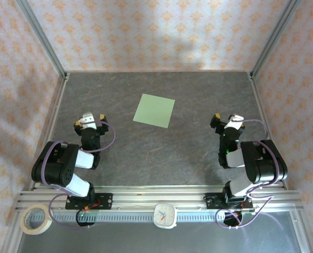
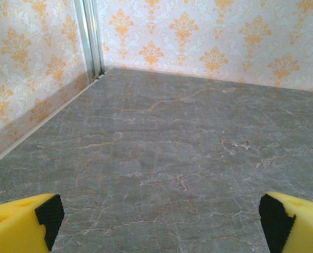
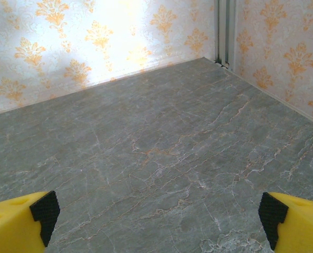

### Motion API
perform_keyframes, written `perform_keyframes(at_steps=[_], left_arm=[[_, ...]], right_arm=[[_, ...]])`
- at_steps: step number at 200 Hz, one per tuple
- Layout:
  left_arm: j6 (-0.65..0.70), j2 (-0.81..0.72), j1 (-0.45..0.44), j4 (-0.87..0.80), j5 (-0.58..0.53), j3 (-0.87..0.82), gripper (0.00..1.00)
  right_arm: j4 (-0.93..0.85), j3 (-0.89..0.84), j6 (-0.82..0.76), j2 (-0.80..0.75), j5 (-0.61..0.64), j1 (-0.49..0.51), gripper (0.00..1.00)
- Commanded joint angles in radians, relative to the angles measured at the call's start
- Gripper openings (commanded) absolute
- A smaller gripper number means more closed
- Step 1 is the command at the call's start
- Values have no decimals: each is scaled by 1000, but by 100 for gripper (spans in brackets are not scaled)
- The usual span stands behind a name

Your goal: Fold a paper plane with a square sheet of paper (pick it up from the middle)

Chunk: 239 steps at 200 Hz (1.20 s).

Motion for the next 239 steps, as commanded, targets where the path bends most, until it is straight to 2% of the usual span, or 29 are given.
perform_keyframes(at_steps=[1,173,198,215,227,239], left_arm=[[-4,-7,-3,35,-20,13,99],[-4,-7,-4,39,-21,12,99],[4,-55,-5,36,4,-7,99],[-1,-119,-5,-10,-17,-13,99],[-30,-180,-5,-98,-51,-1,99],[-64,-238,-3,-195,-79,14,99]], right_arm=[[20,17,7,-9,11,-5,100],[21,17,7,-8,10,-5,100],[72,-17,-31,-30,-54,6,100],[70,-53,-43,-105,-1,31,100],[-44,-39,-19,-195,27,33,100],[-302,36,49,-282,87,32,100]])
